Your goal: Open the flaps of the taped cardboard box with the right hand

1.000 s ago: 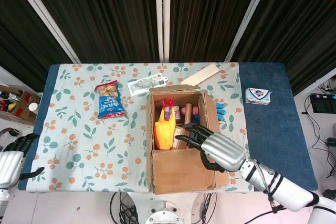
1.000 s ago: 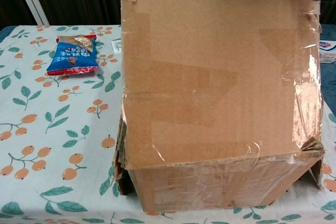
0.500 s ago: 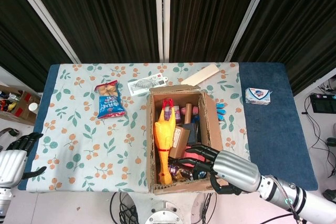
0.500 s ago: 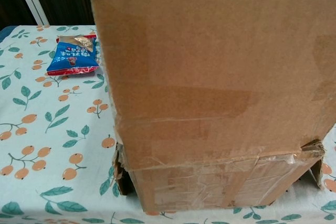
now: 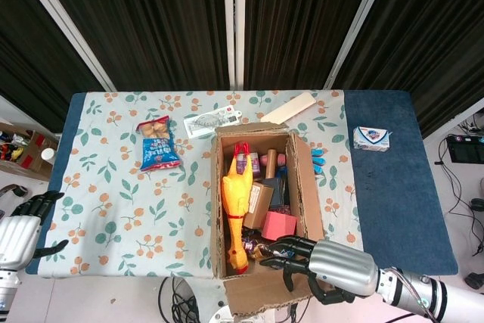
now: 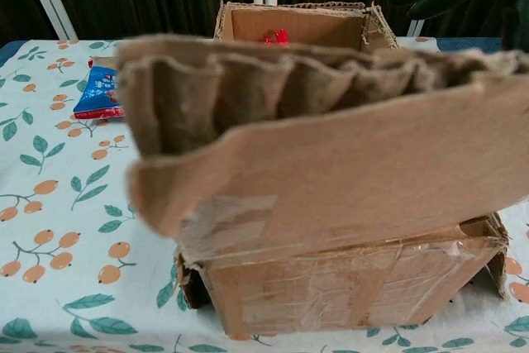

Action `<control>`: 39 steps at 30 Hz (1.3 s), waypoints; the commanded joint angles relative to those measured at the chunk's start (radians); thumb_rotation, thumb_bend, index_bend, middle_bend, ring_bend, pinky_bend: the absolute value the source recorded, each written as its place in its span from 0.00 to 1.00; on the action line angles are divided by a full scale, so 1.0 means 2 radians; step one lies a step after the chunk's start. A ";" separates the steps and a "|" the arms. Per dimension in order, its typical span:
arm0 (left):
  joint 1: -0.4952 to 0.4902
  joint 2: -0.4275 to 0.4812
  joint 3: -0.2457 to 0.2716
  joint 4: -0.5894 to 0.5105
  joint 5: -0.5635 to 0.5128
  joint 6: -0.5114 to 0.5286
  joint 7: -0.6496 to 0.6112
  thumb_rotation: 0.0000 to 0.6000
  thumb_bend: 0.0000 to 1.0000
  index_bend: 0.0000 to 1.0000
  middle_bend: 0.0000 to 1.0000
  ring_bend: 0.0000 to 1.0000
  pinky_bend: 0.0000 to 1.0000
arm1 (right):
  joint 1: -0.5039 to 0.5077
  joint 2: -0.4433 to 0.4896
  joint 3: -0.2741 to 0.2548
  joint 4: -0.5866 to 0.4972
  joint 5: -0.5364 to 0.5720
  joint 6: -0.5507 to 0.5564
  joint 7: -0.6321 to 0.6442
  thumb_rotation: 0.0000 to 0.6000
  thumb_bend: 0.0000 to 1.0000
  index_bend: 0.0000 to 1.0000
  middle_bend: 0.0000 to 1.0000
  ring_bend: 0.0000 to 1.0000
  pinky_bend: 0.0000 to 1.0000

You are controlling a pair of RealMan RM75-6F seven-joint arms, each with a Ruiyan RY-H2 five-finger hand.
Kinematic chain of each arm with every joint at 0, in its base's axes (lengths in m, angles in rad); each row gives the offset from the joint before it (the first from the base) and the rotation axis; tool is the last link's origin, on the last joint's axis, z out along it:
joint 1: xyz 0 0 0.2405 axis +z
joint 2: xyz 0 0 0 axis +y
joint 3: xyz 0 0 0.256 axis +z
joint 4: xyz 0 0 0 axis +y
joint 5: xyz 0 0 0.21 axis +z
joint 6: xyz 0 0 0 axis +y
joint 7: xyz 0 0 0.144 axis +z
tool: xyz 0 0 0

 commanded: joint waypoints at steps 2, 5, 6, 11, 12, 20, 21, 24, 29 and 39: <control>0.001 0.000 0.001 0.002 -0.001 0.000 -0.002 1.00 0.00 0.16 0.16 0.16 0.28 | -0.015 -0.003 0.006 0.001 0.028 0.023 -0.034 1.00 0.93 0.00 0.43 0.04 0.00; 0.001 0.000 0.001 0.003 -0.001 0.000 -0.003 1.00 0.00 0.16 0.16 0.16 0.28 | -0.018 0.000 0.002 0.008 0.023 0.044 -0.016 1.00 0.93 0.00 0.43 0.04 0.00; 0.001 0.000 0.001 0.003 -0.001 0.000 -0.003 1.00 0.00 0.16 0.16 0.16 0.28 | -0.017 0.001 0.000 0.011 0.017 0.051 -0.007 1.00 0.93 0.00 0.43 0.04 0.00; -0.001 -0.002 0.001 0.003 0.000 -0.002 -0.002 1.00 0.00 0.16 0.16 0.16 0.28 | -0.008 0.008 -0.013 0.026 -0.027 0.071 0.030 1.00 0.93 0.00 0.43 0.04 0.00; -0.001 -0.002 0.002 0.002 0.001 -0.002 -0.001 1.00 0.00 0.16 0.16 0.16 0.28 | -0.007 0.009 -0.015 0.028 -0.034 0.074 0.033 1.00 0.92 0.00 0.43 0.04 0.00; -0.003 0.001 0.001 -0.002 0.001 -0.003 0.004 1.00 0.00 0.16 0.16 0.16 0.28 | -0.022 0.028 -0.027 0.040 -0.048 0.117 0.031 1.00 0.91 0.00 0.43 0.04 0.00; -0.003 0.001 0.002 -0.003 0.002 -0.003 0.004 1.00 0.00 0.16 0.16 0.16 0.28 | -0.027 0.031 -0.026 0.043 -0.042 0.122 0.023 1.00 0.91 0.00 0.43 0.04 0.00; -0.003 0.000 0.002 -0.003 0.003 -0.004 0.004 1.00 0.00 0.16 0.16 0.16 0.28 | -0.053 0.037 -0.016 0.051 0.002 0.133 -0.039 1.00 0.91 0.00 0.42 0.04 0.00; -0.002 -0.004 0.003 0.001 0.003 -0.002 0.002 1.00 0.00 0.16 0.16 0.16 0.28 | -0.123 0.006 0.005 0.074 0.128 0.140 -0.221 1.00 0.87 0.00 0.30 0.02 0.00; 0.002 -0.017 -0.005 0.017 0.013 0.024 -0.006 1.00 0.00 0.16 0.16 0.16 0.28 | -0.266 -0.225 0.039 0.215 0.330 0.213 -0.511 1.00 0.48 0.00 0.00 0.00 0.00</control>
